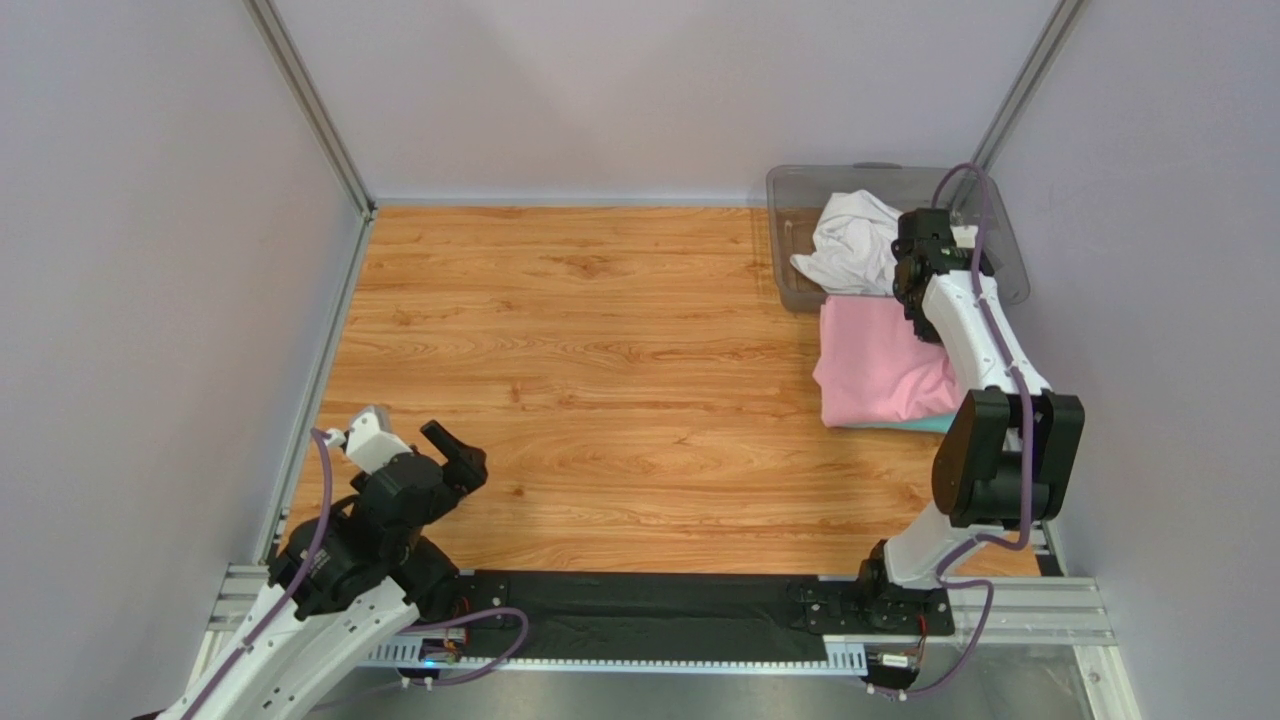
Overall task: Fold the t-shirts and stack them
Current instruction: Neatly place the folded tshirt to the corner
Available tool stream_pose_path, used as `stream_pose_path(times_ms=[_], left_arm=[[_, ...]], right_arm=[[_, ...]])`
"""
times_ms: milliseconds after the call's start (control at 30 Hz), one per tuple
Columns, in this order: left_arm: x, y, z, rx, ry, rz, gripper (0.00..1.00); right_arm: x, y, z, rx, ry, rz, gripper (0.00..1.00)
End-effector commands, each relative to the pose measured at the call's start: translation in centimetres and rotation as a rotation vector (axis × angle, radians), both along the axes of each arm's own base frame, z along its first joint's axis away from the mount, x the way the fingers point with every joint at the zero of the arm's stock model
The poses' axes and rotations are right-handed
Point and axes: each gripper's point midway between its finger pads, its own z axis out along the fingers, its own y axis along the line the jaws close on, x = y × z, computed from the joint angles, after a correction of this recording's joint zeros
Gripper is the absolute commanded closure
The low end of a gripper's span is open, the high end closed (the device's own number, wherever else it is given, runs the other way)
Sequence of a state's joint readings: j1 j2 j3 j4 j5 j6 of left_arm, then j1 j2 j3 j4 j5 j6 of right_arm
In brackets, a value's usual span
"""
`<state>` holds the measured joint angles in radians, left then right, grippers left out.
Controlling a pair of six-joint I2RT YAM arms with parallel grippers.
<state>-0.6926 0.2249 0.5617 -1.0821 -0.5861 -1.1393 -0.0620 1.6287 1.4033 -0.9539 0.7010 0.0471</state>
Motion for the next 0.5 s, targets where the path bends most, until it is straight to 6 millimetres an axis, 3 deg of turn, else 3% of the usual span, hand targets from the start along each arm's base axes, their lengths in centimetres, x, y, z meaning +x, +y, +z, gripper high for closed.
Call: stream_pose_path(times_ms=[0,33,133,167,367,400,467], left_arm=[[0.2,0.4,0.0,0.006,-0.012,0.02,0.0],[0.1,0.3,-0.1,0.006,-0.01,0.018,0.0],[0.2,0.4,0.0,0.006,-0.012,0.02,0.0],[0.1,0.4,0.0,0.005,-0.013,0.02,0.0],[0.1,0.4,0.0,0.009,-0.013,0.022,0.0],[0.2,0.5,0.0,0.01,-0.014,0.023,0.0],[0.1,0.5,0.0,0.01,-0.013,0.024,0.0]], right_arm=[[1.4,-0.8,0.1,0.013,-0.063,-0.044,0.94],[1.3,-1.2,-0.1,0.016,-0.061,-0.062,0.91],[1.4,-1.9,-0.5,0.012,-0.061,-0.099,0.64],[1.3,-2.2,-0.7,0.006,-0.054,-0.115,0.43],[0.9,-2.5,0.7,-0.004,-0.092,-0.182,0.17],[0.8,-2.4,0.8,0.003,-0.097,-0.185,0.0],[0.6,-2.2,1.7,0.012,-0.128,-0.193,0.0]])
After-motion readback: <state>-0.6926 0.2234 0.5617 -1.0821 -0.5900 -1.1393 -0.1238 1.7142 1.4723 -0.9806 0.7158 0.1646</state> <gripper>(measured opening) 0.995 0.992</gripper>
